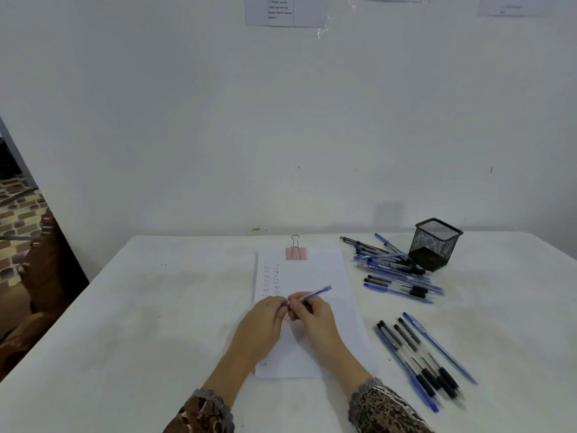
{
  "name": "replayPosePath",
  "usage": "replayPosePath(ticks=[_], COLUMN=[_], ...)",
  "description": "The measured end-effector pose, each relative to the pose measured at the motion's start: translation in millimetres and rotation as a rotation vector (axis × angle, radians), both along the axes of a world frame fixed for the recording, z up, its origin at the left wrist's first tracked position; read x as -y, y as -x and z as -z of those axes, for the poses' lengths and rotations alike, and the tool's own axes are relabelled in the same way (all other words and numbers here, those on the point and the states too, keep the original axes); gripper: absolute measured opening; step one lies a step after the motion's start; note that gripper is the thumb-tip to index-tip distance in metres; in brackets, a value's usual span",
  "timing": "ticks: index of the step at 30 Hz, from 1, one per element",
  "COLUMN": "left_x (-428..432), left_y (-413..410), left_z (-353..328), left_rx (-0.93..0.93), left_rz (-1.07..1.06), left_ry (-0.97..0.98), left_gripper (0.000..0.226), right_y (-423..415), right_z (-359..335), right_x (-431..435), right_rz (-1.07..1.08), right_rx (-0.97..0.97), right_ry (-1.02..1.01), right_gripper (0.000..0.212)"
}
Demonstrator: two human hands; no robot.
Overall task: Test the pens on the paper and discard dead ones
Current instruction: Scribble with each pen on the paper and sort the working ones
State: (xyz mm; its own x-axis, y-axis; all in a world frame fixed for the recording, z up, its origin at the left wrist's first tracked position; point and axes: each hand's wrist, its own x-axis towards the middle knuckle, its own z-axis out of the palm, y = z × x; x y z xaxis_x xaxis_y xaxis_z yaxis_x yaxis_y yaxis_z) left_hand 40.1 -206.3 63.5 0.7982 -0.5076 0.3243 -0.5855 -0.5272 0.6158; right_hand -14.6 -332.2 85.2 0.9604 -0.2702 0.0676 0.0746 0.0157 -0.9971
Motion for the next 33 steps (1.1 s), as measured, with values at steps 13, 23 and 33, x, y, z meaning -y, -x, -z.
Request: replayPosePath(ticks=[13, 23, 33], left_x=[-3.0, -3.2, -21.2], left_y=[-0.4, 7.3, 8.7], left_z=[-5.7, -11.1, 0.1], left_rx=[-0.233, -0.365, -0.423], left_rz=[0.077, 0.029, -0.084], left_ry=[0.072, 0.208, 0.411], left_gripper=[0.029, 0.029, 0.025], right_y=[3.7, -5.4, -12.9], right_z=[5.5, 6.6, 32.2], right_x=[1.8, 3.2, 52.7], right_rz=[-0.05, 0.117, 0.194], right_rx=[0.097, 0.135, 0.36], right_ry=[-0.049, -0.137, 1.242], right_gripper=[0.015, 0.02, 0.027])
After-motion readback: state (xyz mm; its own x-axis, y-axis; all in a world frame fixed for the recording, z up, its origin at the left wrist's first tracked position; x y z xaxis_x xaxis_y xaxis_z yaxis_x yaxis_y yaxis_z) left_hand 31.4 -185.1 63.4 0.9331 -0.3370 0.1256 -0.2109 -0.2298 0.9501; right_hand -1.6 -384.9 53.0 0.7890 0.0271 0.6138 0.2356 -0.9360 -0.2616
